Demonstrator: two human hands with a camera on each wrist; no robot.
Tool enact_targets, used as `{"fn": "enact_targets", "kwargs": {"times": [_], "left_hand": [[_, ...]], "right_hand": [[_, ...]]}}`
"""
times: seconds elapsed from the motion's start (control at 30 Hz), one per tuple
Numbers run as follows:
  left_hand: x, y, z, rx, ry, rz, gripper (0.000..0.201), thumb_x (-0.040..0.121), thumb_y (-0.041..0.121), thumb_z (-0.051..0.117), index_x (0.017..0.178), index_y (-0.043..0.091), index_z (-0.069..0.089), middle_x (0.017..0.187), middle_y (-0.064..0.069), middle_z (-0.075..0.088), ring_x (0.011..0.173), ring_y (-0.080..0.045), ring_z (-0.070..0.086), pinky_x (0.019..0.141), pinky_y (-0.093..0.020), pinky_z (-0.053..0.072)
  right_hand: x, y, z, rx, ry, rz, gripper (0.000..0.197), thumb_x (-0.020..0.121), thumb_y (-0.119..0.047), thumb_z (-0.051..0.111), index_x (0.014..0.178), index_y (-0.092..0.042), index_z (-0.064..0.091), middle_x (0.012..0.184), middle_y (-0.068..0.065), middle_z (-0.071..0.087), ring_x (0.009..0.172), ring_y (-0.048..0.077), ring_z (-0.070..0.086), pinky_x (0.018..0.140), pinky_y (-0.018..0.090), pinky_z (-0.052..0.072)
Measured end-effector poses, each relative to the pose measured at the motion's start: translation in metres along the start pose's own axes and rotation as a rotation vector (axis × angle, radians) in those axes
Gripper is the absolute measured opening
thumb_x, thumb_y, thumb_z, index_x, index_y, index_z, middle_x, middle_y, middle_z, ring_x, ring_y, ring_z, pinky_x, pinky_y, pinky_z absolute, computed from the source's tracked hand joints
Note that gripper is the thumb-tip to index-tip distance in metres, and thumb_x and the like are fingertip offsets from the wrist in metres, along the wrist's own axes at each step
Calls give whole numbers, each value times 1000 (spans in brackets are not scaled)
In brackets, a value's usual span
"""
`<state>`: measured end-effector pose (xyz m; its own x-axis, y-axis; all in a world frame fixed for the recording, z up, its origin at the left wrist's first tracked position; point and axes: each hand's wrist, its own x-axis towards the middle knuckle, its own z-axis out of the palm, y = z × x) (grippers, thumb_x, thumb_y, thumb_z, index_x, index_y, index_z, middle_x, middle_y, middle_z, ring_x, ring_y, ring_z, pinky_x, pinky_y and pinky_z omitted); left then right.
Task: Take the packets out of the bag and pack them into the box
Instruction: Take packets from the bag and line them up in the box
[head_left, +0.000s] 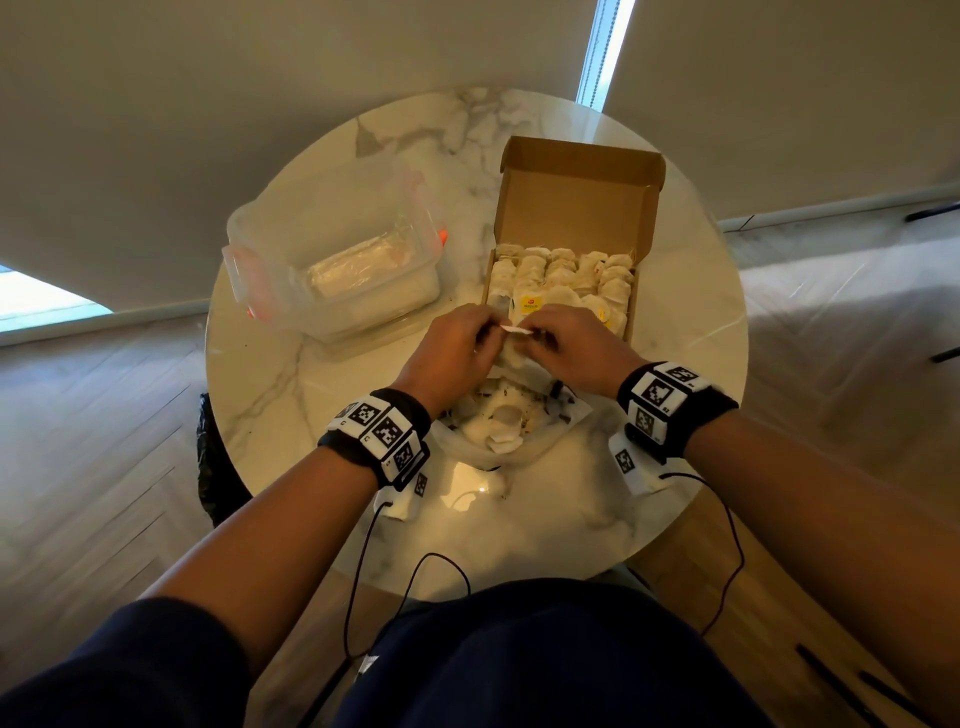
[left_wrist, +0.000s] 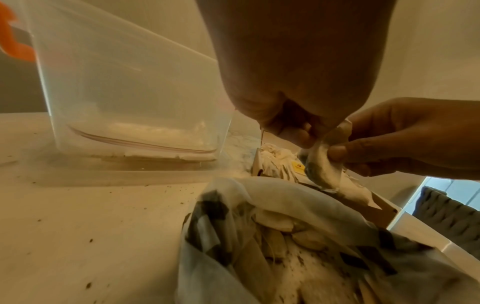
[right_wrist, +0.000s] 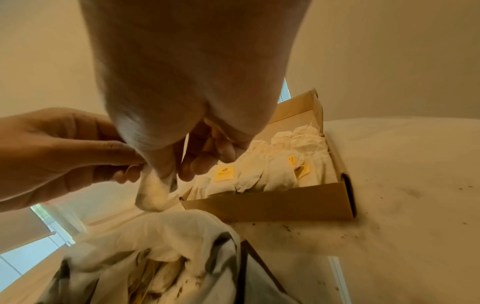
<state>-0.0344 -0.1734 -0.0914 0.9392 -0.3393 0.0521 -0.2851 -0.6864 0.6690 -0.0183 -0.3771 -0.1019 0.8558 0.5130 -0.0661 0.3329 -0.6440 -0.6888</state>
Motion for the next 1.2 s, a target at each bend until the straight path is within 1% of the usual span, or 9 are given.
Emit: {"fn": "enact_targets", "kwargs": {"times": [0.2,0.43,0.57,0.67,0.73,0.83,1.0,1.13,1.2], "left_hand": [[17,-19,-1,-12,78,-100,18,97,21,59,109,12,68,97,3,66,81,-4,53,72,-2,34],[24,-40,12,19,-81,-189,19,95,21,57,109,16,68,99,0,66,83,-7,55,79,-26,47],[26,-43,18,57,-160,-220,29,97,28,56,123,19,67,106,-3,58,93,-14,56,85,-27,45],[28,-44,19,66,-175,-224,32,99,29,55,127,18,66,107,-6,56,96,-21,59,87,-32,47],[28,-46,19,63,-176,-222,32,99,29,55,127,19,66,105,-5,55,94,-21,59,87,-32,48],[29,-46,18,57,-179,-212,31,99,28,56,127,19,66,104,-4,55,93,-20,59,86,-32,48],[25,-44,15,30,-155,-185,28,99,25,55,124,18,65,102,0,55,79,-9,50,79,-25,45],[11,-40,14,5,-123,-129,19,97,23,57,113,18,66,95,8,50,75,2,44,68,-8,33],[2,-37,14,-6,-145,-108,16,97,23,57,109,19,65,95,10,50,75,5,46,67,-6,33]], "right_hand": [[33,10,-2,-26,68,92,20,96,-29,60,89,-12,66,82,2,62,75,19,53,66,32,39],[60,17,4,-49,16,167,26,97,-28,59,82,-7,63,76,8,60,72,23,53,64,34,40],[67,24,11,-86,-61,245,28,97,-33,59,82,-9,61,74,6,59,73,27,58,62,34,43],[71,24,13,8,43,297,24,89,-26,69,101,-14,52,84,1,57,74,21,55,63,35,44],[74,25,14,10,105,270,31,85,-21,73,99,-17,45,90,2,54,77,20,52,65,39,47],[75,28,16,-97,94,184,16,88,-19,68,96,-13,56,100,7,54,85,23,54,75,44,51],[69,32,18,-108,57,114,14,92,-20,63,100,-10,67,104,9,54,87,24,56,77,40,52],[60,30,12,-52,101,79,11,91,-17,63,99,-11,67,100,6,51,85,19,54,75,32,48],[53,26,10,-28,104,53,9,91,-14,63,98,-11,67,97,3,51,83,17,53,74,28,45]]}}
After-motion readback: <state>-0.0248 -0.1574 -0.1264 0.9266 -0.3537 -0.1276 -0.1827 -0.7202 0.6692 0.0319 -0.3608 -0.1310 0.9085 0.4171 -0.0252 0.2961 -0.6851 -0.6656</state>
